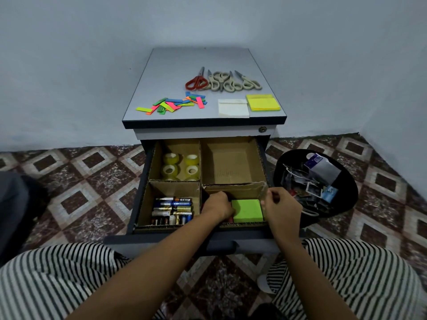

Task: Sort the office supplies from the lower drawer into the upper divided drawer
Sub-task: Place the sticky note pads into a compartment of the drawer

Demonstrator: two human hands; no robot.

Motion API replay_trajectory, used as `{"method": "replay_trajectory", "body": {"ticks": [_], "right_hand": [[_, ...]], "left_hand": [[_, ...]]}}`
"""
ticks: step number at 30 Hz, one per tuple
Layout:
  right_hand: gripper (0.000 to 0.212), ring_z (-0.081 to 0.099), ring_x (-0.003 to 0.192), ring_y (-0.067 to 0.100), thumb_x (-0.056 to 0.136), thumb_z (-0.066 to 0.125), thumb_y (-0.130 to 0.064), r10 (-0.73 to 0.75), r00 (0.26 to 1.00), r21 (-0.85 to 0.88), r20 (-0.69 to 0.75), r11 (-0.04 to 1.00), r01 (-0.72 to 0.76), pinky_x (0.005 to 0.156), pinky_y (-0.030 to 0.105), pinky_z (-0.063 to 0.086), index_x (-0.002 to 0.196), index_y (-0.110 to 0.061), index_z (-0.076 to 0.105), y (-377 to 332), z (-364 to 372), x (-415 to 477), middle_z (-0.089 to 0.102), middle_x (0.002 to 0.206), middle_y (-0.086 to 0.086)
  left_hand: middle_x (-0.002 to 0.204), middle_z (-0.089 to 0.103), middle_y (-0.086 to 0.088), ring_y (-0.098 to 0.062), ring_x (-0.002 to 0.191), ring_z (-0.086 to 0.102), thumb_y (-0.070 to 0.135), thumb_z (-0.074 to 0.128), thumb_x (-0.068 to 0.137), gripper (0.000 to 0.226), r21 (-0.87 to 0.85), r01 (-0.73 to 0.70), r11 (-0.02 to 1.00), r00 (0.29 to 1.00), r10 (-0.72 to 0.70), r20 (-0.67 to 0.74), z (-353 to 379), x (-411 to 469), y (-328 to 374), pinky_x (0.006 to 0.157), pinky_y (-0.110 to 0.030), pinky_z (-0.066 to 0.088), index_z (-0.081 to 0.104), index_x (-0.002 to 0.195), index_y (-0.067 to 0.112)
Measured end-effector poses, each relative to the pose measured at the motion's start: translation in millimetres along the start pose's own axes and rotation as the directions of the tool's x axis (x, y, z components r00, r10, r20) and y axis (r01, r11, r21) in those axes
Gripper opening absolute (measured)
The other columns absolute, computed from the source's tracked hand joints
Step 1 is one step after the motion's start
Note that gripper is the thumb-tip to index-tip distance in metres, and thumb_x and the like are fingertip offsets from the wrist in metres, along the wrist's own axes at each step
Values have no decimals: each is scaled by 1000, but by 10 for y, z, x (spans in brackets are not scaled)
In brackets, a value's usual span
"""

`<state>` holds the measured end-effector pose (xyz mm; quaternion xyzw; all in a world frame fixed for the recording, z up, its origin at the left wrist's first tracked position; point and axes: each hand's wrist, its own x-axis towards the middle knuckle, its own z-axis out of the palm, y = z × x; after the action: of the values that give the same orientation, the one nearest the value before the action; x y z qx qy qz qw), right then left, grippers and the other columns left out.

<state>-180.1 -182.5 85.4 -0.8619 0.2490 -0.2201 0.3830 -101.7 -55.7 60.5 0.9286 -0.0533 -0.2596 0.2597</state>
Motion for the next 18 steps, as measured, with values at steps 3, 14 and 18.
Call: {"method": "replay_trajectory", "body": {"ticks": [3,14,18], "right_hand": [[18,47,65,8,92,54,-12,-3,1000,11,1,1000,3,57,3,33,96,-2,68,-2,6,-3,63,78,6],[16,52,66,11,92,55,-13,25,1000,3,17,1000,-25,56,8,33,94,-5,69,18,25,13,60,73,1],[15,56,70,12,91,54,-13,32,999,6,35,999,-32,56,16,29,93,-7,69,38,39,23,68,77,5]], "left_hand": [[105,68,-15,-28,99,64,14,59,86,21,23,6,1000,1000,-7,24,15,16,0,86,-35,53,67,102,3],[115,63,-18,-29,106,61,17,64,84,33,134,-3,991,996,-9,92,59,45,-11,91,-34,49,62,112,1],[112,64,-16,-28,103,62,17,64,83,31,137,-30,990,993,14,114,10,8,9,84,-31,49,64,110,2]]}}
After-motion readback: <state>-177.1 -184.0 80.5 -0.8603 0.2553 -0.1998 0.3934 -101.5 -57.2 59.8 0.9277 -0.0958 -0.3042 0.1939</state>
